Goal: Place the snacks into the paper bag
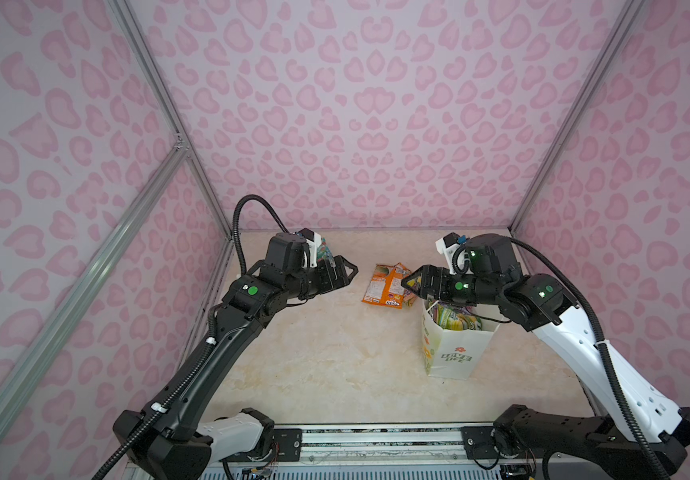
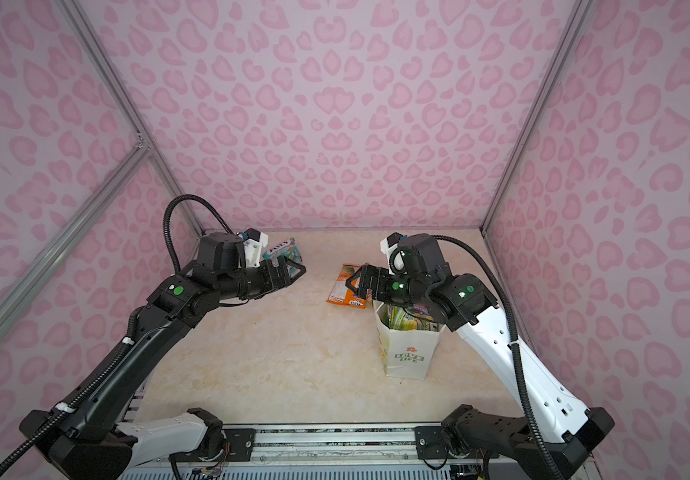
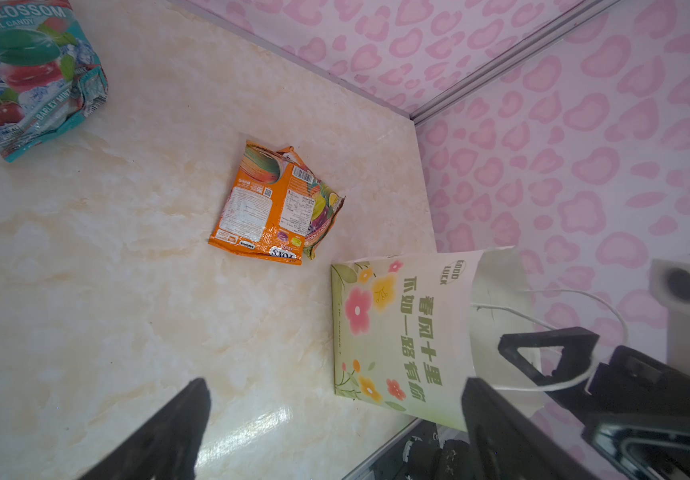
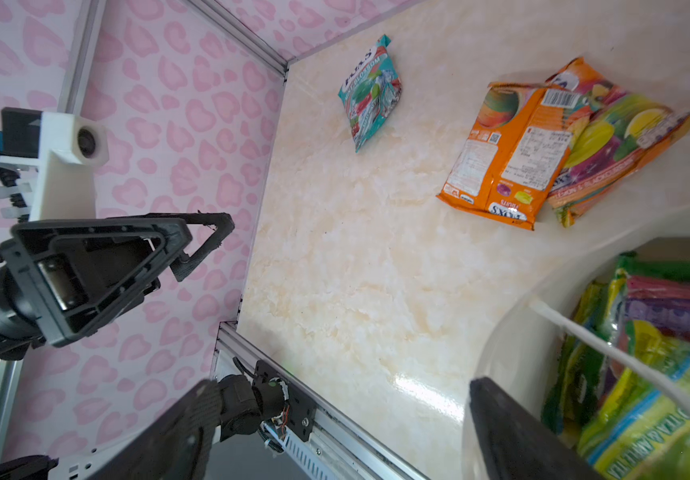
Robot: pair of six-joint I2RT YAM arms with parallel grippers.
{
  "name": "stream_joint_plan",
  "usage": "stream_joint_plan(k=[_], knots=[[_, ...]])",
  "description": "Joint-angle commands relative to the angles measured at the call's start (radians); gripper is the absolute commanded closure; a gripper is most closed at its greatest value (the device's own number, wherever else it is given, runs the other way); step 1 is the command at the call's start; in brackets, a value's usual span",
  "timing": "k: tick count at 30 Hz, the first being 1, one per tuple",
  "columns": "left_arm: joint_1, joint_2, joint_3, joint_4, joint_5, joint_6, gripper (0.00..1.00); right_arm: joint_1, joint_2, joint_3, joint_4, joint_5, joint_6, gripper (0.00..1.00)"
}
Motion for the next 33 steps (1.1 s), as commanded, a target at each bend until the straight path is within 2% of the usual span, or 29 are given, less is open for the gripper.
stream_joint_plan(k=[1,10,17,21,29,33], knots=[[0.001,-0.001,-0.006,0.051,0.016,-0.01,0.03,-0.01,0.01,-0.029,0.077,-0.091,0.031,0.04],[0.003,-0.01,-0.006,0.059,0.018,-0.008,0.03,-0.045,0.016,-0.1,0.166,-0.161,0.075,0.04],[0.013,0.002,-0.006,0.071,0.014,-0.018,0.03,-0.06,-0.01,-0.069,0.08,-0.108,0.056,0.04],[0.031,0.009,-0.006,0.087,0.017,-0.034,0.03,-0.077,-0.057,-0.018,-0.017,-0.015,0.021,0.04],[0.138,-0.015,-0.077,0.148,0.079,-0.099,0.03,-0.116,-0.083,-0.057,-0.03,-0.041,0.032,0.04],[0.157,-0.026,-0.089,0.158,0.091,-0.114,0.03,-0.136,-0.091,-0.148,0.1,-0.152,0.088,0.04]])
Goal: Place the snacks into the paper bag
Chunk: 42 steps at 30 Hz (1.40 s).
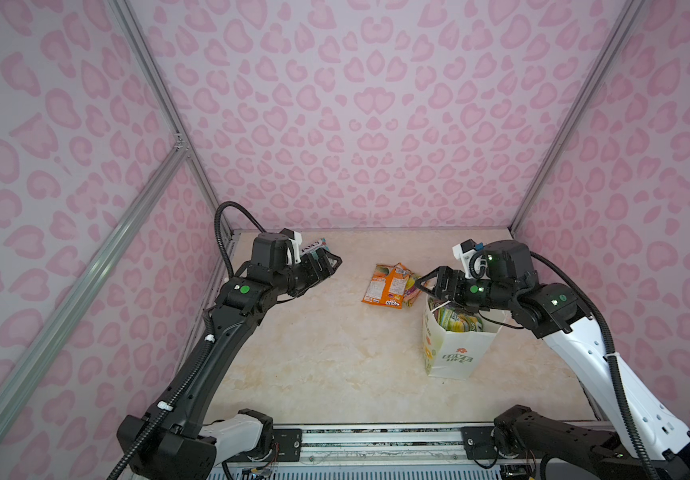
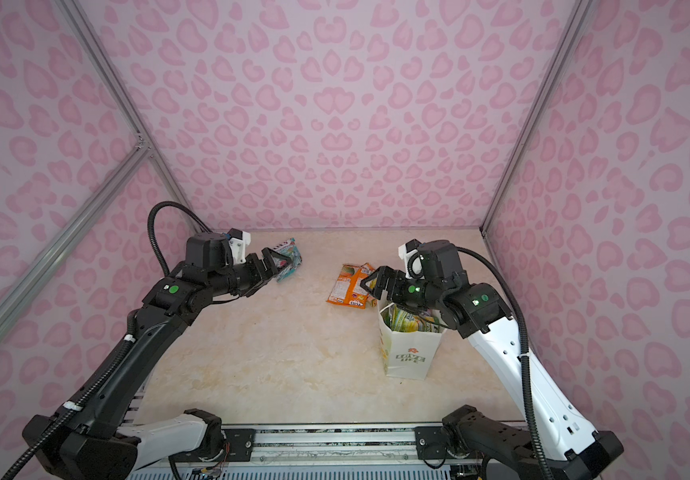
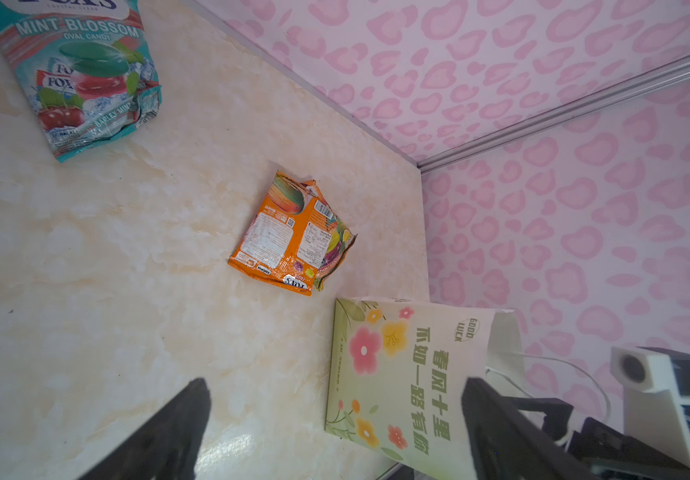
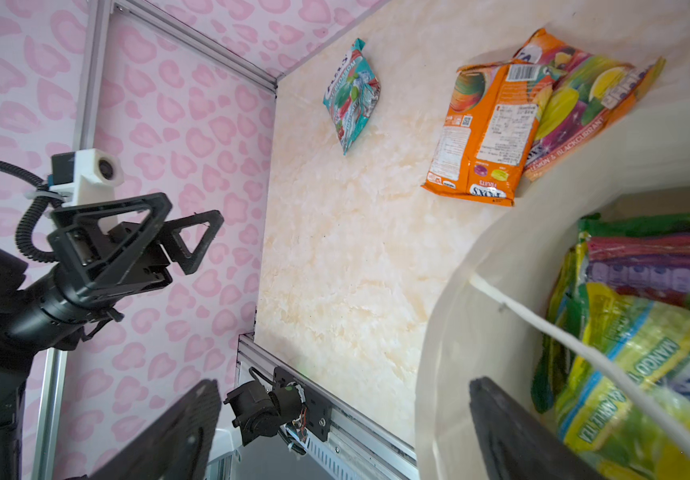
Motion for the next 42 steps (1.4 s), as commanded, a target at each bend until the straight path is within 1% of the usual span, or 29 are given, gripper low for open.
stream_joint_plan(k=[1,4,12,15,21,26,31,36,40,42], knots=[[0.008,-0.009,-0.008,0.052,0.03,-0.021,0.03,-0.004,0.002,-0.045,0.105,-0.087,0.038,0.04],[0.01,-0.016,-0.023,0.06,0.029,-0.024,0.03,-0.005,0.003,-0.078,0.179,-0.157,0.061,0.04],[0.015,-0.025,-0.058,0.09,0.044,-0.029,0.03,0.008,0.062,-0.043,0.184,-0.22,0.018,0.04],[0.018,-0.027,-0.06,0.097,0.046,-0.026,0.03,0.034,0.101,0.012,0.135,-0.218,-0.03,0.04],[0.019,-0.041,-0.099,0.141,0.059,-0.036,0.03,0.051,0.17,0.108,0.008,-0.221,-0.12,0.04],[0.022,-0.049,-0.111,0.153,0.06,-0.022,0.03,0.055,0.189,0.076,-0.031,-0.229,-0.138,0.04],[0.026,-0.051,-0.114,0.159,0.063,-0.009,0.03,0.068,0.181,0.052,-0.03,-0.233,-0.116,0.04],[0.029,-0.048,-0.119,0.165,0.071,0.0,0.03,0.087,0.178,0.064,-0.024,-0.204,-0.093,0.04],[0.036,-0.042,-0.111,0.161,0.08,0.005,0.03,0.084,0.165,0.111,-0.095,-0.103,-0.113,0.04],[0.043,-0.044,-0.113,0.159,0.08,0.004,0.03,0.079,0.154,0.116,-0.104,-0.082,-0.108,0.04]])
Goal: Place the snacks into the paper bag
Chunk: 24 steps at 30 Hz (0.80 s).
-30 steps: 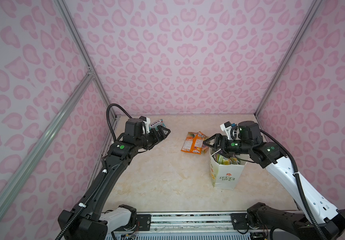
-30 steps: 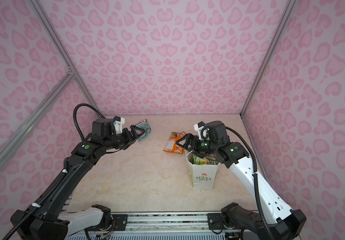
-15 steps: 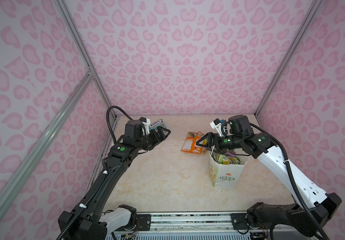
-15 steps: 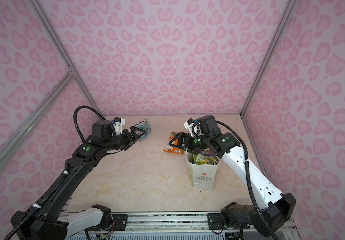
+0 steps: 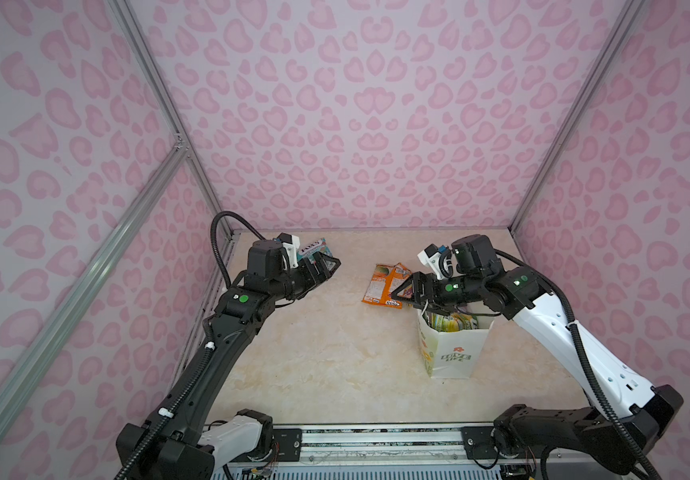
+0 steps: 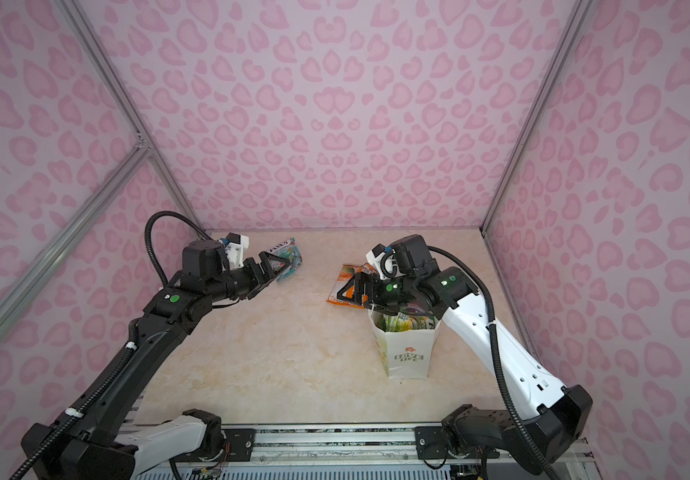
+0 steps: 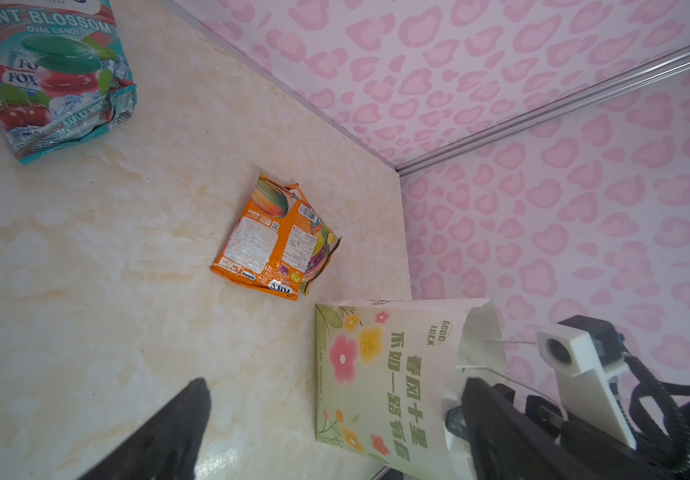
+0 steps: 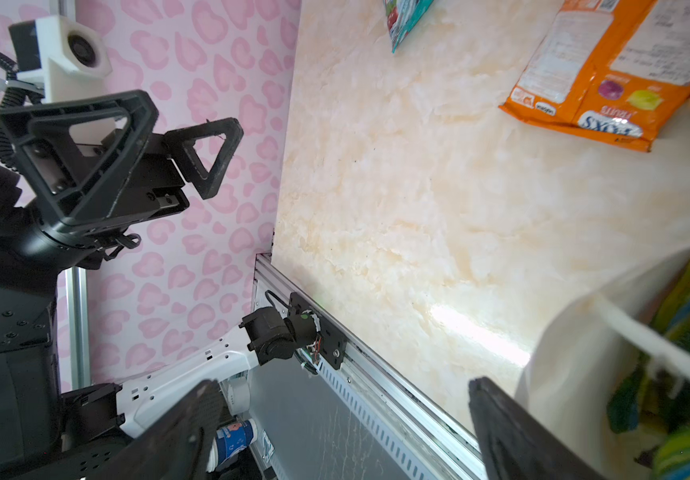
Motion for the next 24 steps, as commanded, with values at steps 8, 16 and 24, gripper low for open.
stream_joint_plan(k=[8,16,24], knots=[[0.03,-0.014,-0.008,0.031,0.012,-0.002,0.03,-0.053,-0.054,0.037,-0.158,0.198,0.017,0.02],[0.052,-0.01,-0.021,0.023,-0.009,-0.004,0.03,-0.073,-0.085,0.092,-0.156,0.168,-0.018,0.02],[0.189,0.084,-0.124,0.05,0.011,-0.025,0.03,-0.103,-0.057,0.277,-0.205,0.229,-0.136,0.02]])
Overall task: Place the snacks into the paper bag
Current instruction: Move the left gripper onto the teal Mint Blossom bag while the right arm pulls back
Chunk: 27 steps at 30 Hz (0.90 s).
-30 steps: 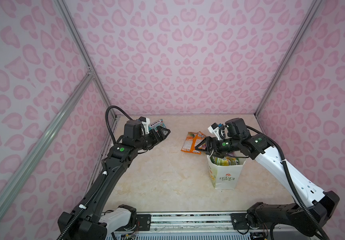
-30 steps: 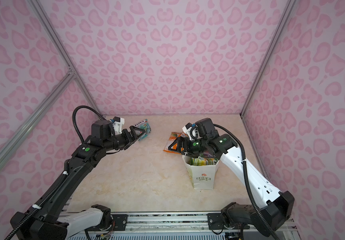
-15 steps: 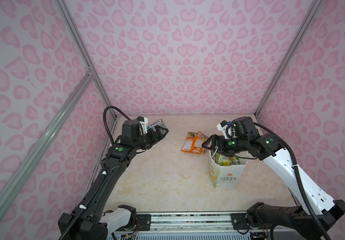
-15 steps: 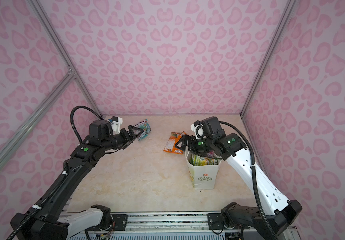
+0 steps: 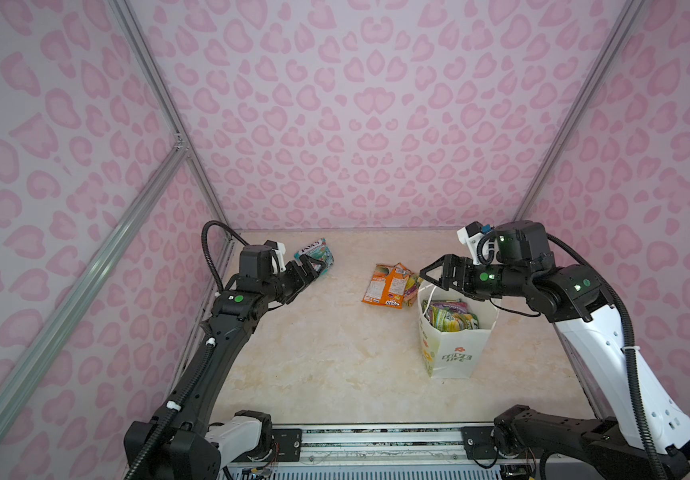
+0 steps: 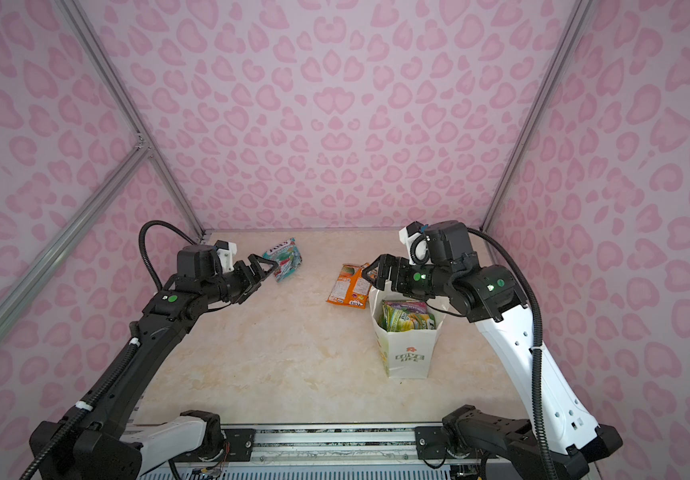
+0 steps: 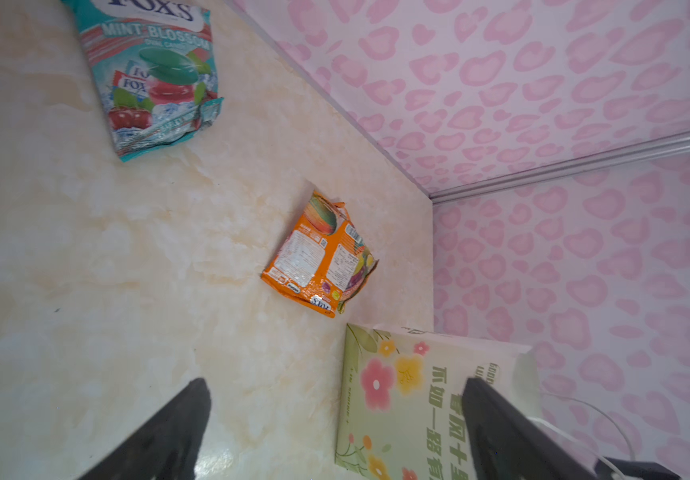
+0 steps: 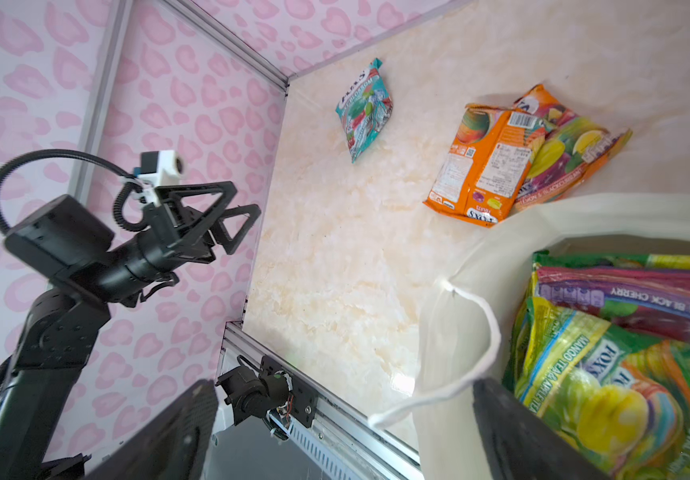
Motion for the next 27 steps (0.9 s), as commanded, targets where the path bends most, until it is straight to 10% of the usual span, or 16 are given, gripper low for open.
stream_joint_plan(k=[1,8,27], knots=[[0.058,0.069,-0.033,0.05,0.004,-0.013,0.03,-0.023,0.007,0.04,-0.019,0.04,-0.072,0.02],[0.096,0.363,0.047,0.097,-0.128,0.049,0.01,-0.09,0.017,0.17,-0.105,0.118,-0.154,0.02],[0.113,1.036,0.531,0.241,-0.047,0.003,0.05,-0.299,-0.087,0.166,-0.248,0.234,-0.234,0.02]])
